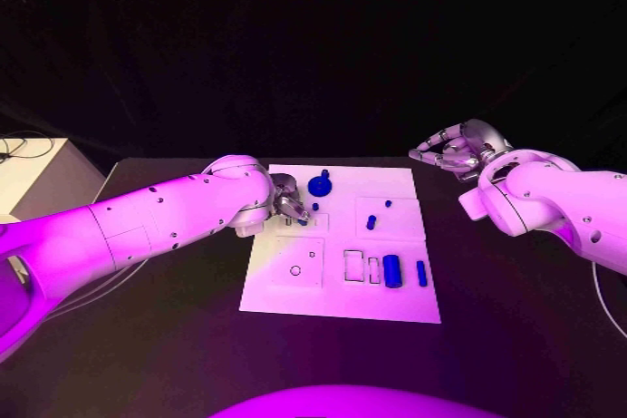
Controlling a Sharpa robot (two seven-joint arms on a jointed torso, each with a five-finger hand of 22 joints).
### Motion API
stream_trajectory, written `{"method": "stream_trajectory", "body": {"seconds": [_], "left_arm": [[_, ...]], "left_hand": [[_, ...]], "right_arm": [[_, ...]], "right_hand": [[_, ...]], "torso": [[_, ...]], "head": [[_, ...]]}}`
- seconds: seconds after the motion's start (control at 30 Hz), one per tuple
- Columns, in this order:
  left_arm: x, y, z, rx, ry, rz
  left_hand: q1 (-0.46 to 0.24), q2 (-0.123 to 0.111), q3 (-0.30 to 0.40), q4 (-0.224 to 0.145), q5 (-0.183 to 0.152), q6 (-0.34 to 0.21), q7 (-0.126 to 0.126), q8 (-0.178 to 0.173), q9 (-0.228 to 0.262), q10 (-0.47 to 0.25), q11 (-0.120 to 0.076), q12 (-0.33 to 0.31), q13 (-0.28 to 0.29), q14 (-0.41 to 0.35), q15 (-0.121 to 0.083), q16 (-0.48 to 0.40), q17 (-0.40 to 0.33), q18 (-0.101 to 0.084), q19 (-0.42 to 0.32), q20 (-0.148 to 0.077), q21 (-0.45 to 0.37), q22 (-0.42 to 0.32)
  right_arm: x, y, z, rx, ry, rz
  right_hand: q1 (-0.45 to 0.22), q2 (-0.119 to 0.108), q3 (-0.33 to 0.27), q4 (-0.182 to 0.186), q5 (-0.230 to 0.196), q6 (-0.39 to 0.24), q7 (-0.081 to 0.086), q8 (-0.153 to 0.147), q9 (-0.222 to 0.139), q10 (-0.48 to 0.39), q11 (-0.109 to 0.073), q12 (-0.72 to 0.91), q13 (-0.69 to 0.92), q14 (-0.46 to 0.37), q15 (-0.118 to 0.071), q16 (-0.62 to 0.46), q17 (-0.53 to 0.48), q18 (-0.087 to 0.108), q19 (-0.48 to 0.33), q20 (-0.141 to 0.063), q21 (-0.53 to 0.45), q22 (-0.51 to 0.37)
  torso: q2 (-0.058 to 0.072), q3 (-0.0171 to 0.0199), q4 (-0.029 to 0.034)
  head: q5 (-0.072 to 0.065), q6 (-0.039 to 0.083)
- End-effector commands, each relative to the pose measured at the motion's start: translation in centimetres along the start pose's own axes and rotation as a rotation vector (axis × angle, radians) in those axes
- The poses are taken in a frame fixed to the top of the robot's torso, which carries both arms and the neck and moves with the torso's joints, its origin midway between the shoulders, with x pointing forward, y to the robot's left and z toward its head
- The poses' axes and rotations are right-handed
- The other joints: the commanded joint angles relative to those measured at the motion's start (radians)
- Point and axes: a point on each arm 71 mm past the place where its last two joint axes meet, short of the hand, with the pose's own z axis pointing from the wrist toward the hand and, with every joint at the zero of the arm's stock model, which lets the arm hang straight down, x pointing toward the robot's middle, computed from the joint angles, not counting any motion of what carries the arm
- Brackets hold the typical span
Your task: Assemble the parts on the task board
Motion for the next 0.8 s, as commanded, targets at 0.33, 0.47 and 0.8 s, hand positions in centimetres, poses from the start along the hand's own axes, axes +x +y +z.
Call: {"method": "stream_trajectory", "body": {"seconds": [0.33,0.47,0.8], "left_arm": [[0.4,-0.25,0.3,0.008,0.014,0.022],[0.53,-0.31,0.36,0.008,0.019,0.027],[1.01,-0.61,0.42,0.012,0.054,0.046]], "left_hand": [[0.0,0.009,0.198,-0.203,0.0,0.03,-0.023,0.001,0.002,-0.006,-0.002,-0.005,-0.001,0.106,-0.008,0.003,0.263,-0.018,0.002,-0.001,0.004,0.006],[0.002,0.01,0.198,-0.203,-0.001,0.029,-0.023,0.0,0.002,-0.006,-0.002,-0.005,-0.001,0.106,-0.008,0.003,0.263,-0.019,0.002,-0.001,0.004,0.007],[0.003,0.009,0.197,-0.203,-0.003,0.029,-0.023,0.0,0.002,-0.005,-0.002,-0.003,0.002,0.106,-0.008,0.003,0.263,-0.019,0.002,-0.001,0.004,0.007]], "right_arm": [[0.12,0.07,-0.02,-0.009,0.013,-0.008],[0.13,0.07,-0.02,-0.009,0.013,-0.008],[0.14,0.07,-0.02,-0.009,0.014,-0.008]], "right_hand": [[-0.012,-0.001,0.004,0.001,0.001,-0.007,0.0,0.004,0.001,0.019,0.003,-0.003,0.178,0.083,-0.003,-0.005,0.169,0.006,0.082,-0.004,-0.004,0.228],[-0.012,-0.001,0.004,0.001,0.001,-0.007,0.0,0.004,0.001,0.019,0.003,-0.003,0.178,0.083,-0.003,-0.005,0.169,0.006,0.082,-0.004,-0.004,0.228],[-0.012,-0.001,0.004,0.001,0.001,-0.007,0.0,0.004,0.001,0.019,0.003,-0.003,0.178,0.083,-0.003,-0.005,0.169,0.006,0.082,-0.004,-0.004,0.228]], "torso": [[0.001,0.0005,-0.001],[0.001,0.0006,-0.001],[0.0,0.0011,-0.001]], "head": [[0.001,-0.003],[0.001,-0.004],[0.0,-0.011]]}}
